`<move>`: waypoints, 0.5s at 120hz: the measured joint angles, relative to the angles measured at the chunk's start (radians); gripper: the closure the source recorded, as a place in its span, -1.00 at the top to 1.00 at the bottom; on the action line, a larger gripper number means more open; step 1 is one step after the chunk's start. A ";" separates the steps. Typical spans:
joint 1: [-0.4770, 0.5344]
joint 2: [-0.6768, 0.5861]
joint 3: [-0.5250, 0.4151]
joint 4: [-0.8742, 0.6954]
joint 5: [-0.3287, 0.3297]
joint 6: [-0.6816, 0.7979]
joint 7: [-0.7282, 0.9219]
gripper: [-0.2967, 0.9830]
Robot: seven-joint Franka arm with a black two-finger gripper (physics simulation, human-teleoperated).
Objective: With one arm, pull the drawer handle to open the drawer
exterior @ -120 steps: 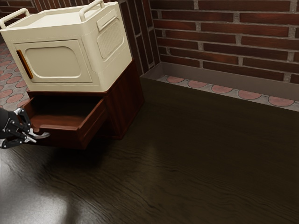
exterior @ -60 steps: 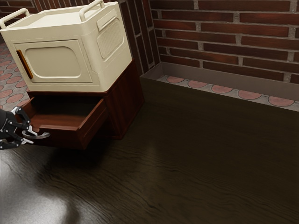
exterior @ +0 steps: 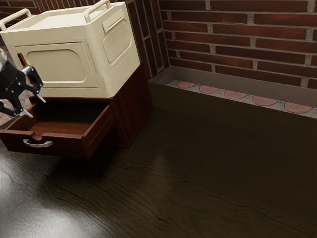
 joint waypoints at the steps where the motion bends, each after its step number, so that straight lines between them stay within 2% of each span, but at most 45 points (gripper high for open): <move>1: -0.009 0.011 -0.001 0.015 0.006 -0.013 -0.006 -0.05; 15: -0.107 0.143 -0.004 0.185 0.057 -0.173 -0.094 0.13; 28: -0.169 0.211 -0.010 0.284 0.087 -0.285 -0.190 0.29; 44: -0.219 0.233 -0.013 0.317 0.124 -0.365 -0.334 0.41; 60: -0.208 0.236 -0.032 0.320 0.129 -0.406 -0.478 0.47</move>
